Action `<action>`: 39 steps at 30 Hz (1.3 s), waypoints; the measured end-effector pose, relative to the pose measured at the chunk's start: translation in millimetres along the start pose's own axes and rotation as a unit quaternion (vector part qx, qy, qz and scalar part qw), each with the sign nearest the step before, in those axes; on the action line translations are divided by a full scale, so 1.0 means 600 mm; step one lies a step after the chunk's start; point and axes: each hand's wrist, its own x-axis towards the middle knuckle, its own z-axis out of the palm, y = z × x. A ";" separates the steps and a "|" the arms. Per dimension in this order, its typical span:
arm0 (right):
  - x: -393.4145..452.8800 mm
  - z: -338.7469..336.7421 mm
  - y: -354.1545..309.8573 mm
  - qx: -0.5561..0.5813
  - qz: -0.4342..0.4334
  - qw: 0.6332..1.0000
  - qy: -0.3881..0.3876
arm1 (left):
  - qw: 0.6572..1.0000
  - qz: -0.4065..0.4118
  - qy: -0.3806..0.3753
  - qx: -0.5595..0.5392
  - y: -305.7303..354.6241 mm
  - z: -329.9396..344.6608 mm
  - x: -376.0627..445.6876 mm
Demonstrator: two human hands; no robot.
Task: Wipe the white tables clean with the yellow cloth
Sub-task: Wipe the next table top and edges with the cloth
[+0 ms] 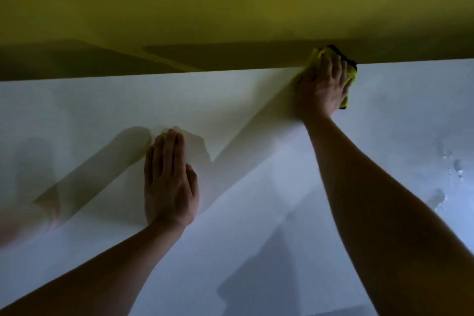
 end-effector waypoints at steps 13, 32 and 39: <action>-0.128 0.027 -0.046 0.046 -0.272 0.959 -0.072 | 1.000 0.006 0.001 0.004 -0.002 -0.003 -0.003; -0.324 -0.071 0.142 0.090 -0.361 0.919 -0.127 | 0.999 0.010 0.027 0.023 0.051 -0.007 -0.044; -0.258 -0.140 0.316 0.044 -0.193 0.978 -0.062 | 0.987 0.141 -0.030 -0.076 0.235 0.027 -0.210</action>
